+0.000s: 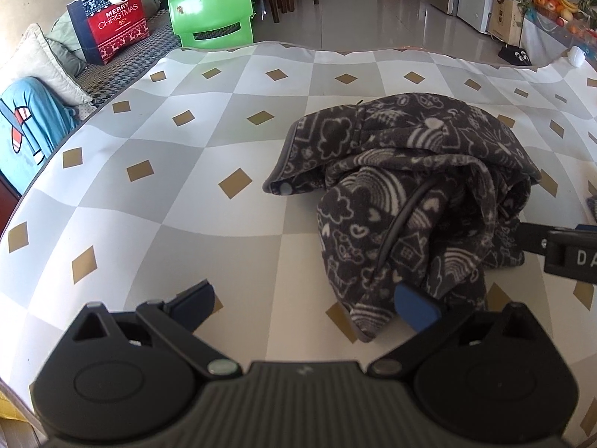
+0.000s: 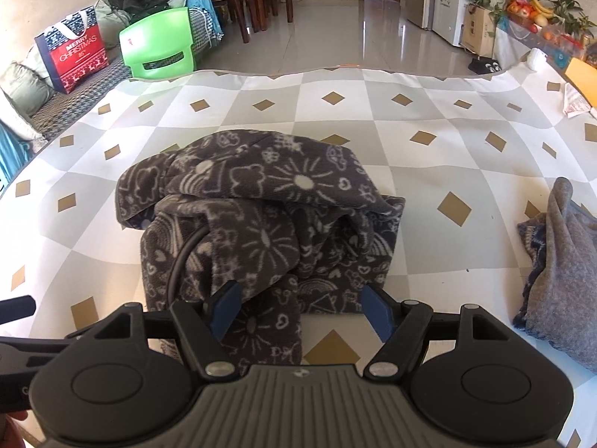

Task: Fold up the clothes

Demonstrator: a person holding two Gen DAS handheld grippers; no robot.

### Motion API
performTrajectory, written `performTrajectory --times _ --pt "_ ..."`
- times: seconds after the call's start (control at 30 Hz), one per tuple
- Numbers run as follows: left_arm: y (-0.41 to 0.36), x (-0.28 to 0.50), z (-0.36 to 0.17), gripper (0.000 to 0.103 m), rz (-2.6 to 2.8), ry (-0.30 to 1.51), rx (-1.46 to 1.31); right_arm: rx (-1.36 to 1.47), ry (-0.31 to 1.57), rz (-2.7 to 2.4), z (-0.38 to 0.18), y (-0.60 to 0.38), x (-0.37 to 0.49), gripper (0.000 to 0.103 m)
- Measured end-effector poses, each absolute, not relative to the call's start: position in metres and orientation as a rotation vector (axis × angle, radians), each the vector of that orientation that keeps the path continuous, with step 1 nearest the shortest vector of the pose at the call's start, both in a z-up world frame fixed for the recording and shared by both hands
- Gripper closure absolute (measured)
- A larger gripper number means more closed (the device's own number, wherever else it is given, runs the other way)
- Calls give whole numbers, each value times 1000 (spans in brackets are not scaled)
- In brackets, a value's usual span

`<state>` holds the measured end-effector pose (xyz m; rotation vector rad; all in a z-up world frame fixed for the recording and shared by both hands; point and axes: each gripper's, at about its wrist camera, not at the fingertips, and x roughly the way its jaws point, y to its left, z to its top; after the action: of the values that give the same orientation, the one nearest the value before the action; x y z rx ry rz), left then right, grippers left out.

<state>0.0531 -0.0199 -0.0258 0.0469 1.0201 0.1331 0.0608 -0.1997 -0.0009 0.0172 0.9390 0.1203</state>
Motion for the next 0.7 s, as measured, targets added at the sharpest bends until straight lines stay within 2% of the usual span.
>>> performTrajectory --times 0.7 --pt "-44 61 -27 0 120 980 109 37 951 117 0 -210 66 32"
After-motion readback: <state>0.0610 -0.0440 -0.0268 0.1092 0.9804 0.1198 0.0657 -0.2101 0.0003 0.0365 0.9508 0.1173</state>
